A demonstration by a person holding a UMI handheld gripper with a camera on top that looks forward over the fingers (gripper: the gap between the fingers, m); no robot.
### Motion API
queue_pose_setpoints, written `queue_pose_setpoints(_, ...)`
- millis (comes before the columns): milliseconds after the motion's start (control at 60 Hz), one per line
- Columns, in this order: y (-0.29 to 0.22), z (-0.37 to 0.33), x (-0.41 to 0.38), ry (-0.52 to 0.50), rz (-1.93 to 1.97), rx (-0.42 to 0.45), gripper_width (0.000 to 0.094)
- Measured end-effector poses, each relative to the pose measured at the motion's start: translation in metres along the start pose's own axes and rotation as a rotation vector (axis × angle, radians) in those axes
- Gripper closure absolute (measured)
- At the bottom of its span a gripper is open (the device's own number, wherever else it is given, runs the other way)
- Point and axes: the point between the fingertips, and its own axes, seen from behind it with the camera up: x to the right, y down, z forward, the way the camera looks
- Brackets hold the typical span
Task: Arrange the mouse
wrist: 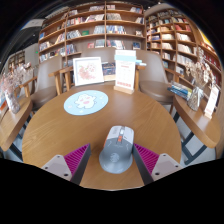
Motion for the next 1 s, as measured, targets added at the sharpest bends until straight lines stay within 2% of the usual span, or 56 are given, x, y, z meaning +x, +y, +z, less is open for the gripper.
queue_pose_setpoints(317, -0.021, 0.025, -0.015, -0.042, -0.034, 0.011, 0.0088)
queue_pose_setpoints(400, -0.024, 0.028, -0.015, -0.042, -0.04, 0.018, 0.0117)
queue_pose_setpoints(433, -0.025, 0.029, -0.015, -0.04, -0.037, 0.019, 0.0158)
queue_pose_setpoints(467, -0.025, 0.029, -0.013, -0.032, -0.037, 0.022, 0.0251)
queue_pose_setpoints(500, -0.027, 0.03, -0.01, -0.023, -0.035, 0.028, 0.0468)
queue_pose_setpoints(567, -0.028, 0.034, -0.006, -0.009, -0.036, 0.019, 0.0499)
queue_pose_setpoints(617, -0.034, 0.031, -0.005, 0.006, -0.044, 0.016, 0.0502)
queue_pose_setpoints(733, -0.08, 0.015, -0.014, -0.008, -0.041, 0.078, 0.0502)
queue_pose_setpoints(883, -0.162, 0.004, -0.051, -0.083, 0.005, 0.166, 0.0503)
queue_pose_setpoints(1000, -0.198, 0.027, -0.082, -0.136, 0.014, 0.178, 0.0502)
